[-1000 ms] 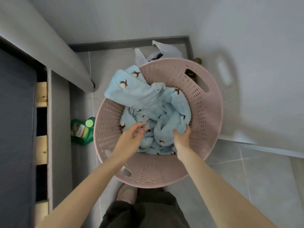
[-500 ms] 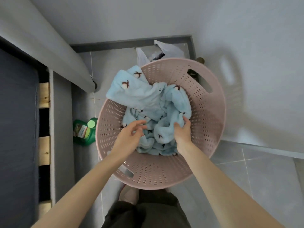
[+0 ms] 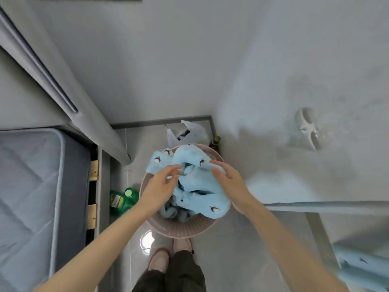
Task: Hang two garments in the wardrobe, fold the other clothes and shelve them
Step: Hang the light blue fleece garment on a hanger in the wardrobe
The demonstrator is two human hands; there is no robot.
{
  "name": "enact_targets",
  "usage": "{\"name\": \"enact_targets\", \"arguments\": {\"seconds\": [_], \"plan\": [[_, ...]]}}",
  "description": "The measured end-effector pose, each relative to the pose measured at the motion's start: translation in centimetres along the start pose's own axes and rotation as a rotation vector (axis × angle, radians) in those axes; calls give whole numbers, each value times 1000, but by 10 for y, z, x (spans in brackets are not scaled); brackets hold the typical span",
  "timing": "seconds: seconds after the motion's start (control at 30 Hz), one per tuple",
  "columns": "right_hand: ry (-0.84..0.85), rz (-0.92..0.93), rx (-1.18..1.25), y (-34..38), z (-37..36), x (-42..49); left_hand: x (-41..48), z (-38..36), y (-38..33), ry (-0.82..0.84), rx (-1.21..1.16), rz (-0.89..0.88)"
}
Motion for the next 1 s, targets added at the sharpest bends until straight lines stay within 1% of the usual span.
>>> {"name": "enact_targets", "arguments": {"seconds": [0.07, 0.2, 0.33, 0.47, 0.57, 0.7, 0.83, 1.0], "plan": [[34, 45, -15, 49, 6, -20, -25, 8, -30, -8, 46, -58], [92, 101, -24, 144, 16, -64, -79, 30, -89, -108, 203, -249], [184, 147, 38, 228, 20, -120, -134, 45, -140, -155, 324, -427], [208, 254, 139, 302, 32, -176, -180, 56, -183, -240, 498, -597], [203, 341, 194, 349, 45, -219, -212, 62, -218, -238, 441, -743], [151, 437, 230, 385, 67, -271, -248, 59, -263, -175, 314, -891], [53, 475, 242, 393, 95, -319, -274, 46, -289, -142, 233, -939], [-112, 486, 138, 389, 134, -381, -316, 27, -319, -244, 196, -980]]}}
Point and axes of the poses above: each hand's wrist, its own x-axis towards the middle knuckle, its own z-axis out of the back of the hand, y = z × x, the point moved 5 cm from there along x, towards the middle knuckle, and after that the axes turned 9 degrees about z, right-handed, at the moved point
